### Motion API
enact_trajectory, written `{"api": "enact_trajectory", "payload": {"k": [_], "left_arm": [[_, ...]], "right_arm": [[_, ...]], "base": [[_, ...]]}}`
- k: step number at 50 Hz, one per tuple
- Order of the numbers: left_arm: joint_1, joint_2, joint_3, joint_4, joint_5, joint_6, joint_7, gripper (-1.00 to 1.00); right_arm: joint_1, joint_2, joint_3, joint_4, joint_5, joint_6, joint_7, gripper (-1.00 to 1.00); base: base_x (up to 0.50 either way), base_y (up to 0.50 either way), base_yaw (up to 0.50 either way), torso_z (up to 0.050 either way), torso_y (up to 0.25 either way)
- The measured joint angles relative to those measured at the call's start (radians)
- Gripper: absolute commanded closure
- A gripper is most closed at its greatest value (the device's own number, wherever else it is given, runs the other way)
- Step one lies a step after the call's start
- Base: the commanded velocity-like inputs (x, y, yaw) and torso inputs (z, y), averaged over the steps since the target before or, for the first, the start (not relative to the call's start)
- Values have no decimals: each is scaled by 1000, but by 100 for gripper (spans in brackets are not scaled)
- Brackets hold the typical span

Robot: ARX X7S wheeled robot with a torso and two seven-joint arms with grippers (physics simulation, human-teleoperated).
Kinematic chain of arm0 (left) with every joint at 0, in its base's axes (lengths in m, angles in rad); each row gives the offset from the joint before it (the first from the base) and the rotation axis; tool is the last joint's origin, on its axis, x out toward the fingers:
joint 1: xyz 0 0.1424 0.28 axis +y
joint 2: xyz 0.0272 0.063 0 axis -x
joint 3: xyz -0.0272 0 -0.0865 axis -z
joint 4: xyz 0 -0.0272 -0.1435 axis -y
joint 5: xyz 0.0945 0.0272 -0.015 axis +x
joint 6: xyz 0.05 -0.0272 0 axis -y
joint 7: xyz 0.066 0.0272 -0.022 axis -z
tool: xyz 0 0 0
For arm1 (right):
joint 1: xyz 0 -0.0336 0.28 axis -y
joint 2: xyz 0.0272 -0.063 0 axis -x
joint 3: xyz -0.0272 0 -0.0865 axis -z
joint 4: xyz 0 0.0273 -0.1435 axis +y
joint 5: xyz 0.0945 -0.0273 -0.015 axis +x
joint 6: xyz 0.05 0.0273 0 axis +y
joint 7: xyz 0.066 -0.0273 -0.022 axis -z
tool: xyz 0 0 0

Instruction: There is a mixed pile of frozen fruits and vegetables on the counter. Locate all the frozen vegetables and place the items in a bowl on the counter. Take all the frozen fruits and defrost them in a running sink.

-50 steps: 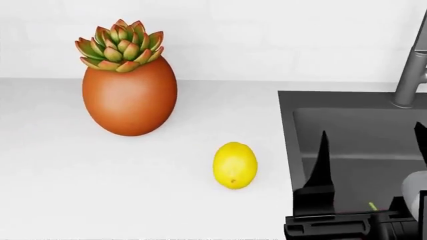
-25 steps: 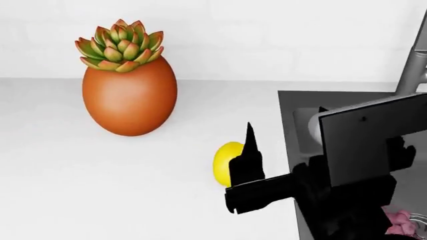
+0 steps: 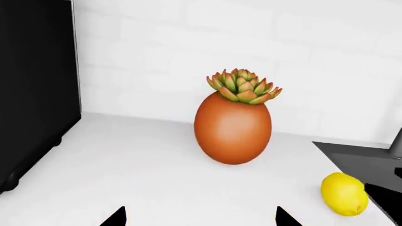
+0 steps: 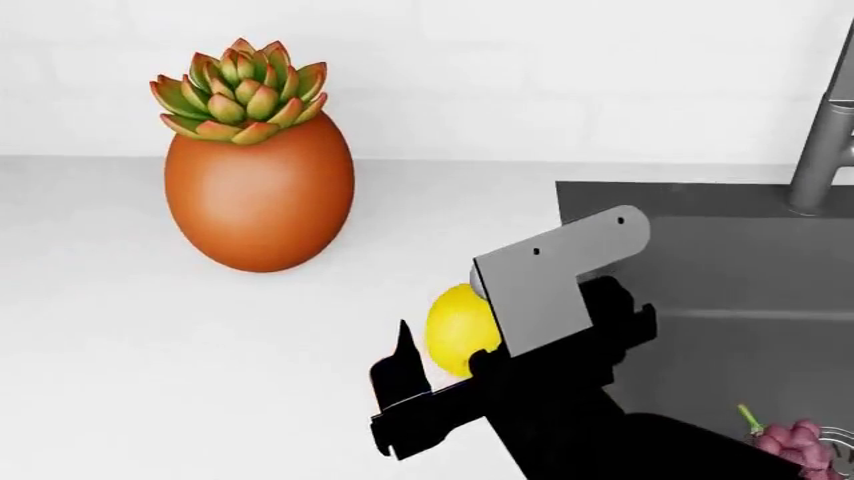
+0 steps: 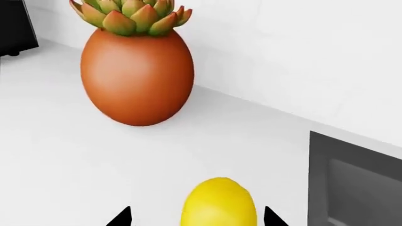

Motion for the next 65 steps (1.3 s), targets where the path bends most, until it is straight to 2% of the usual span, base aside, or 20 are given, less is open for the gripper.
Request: {"api": "enact_trajectory", "payload": {"k": [3,17,34,56,57,65], "left_arm": [[27,0,24,7,49,22,-21,-100],[52,0,44,14,91,37,-42,-100],[-33,0,-43,-17,-69,-54,22,-100],[-34,0,-50,-21,-74,-63,22,-100],[-33,0,-49,-22,-71,-61,22,-100],[-29,0,-49,-21,-69,-62,20,-100]], "right_arm": [[2,-8,-16,22,-16,-7,-12,-100],[11,-27,-52,95,-72,-38,-35,-100],[41,-60,-82,259,-138,-95,-98,-100],[72,-148,-92,512,-148,-178,-214,-100],[71,-149,-92,517,-149,-180,-216,100],[66,-143,-80,512,-143,-185,-196,100]], "base": [[0,0,0,0,0],[0,0,0,0,0],[0,0,0,0,0],[0,0,0,0,0],[0,0,0,0,0],[0,0,0,0,0]]}}
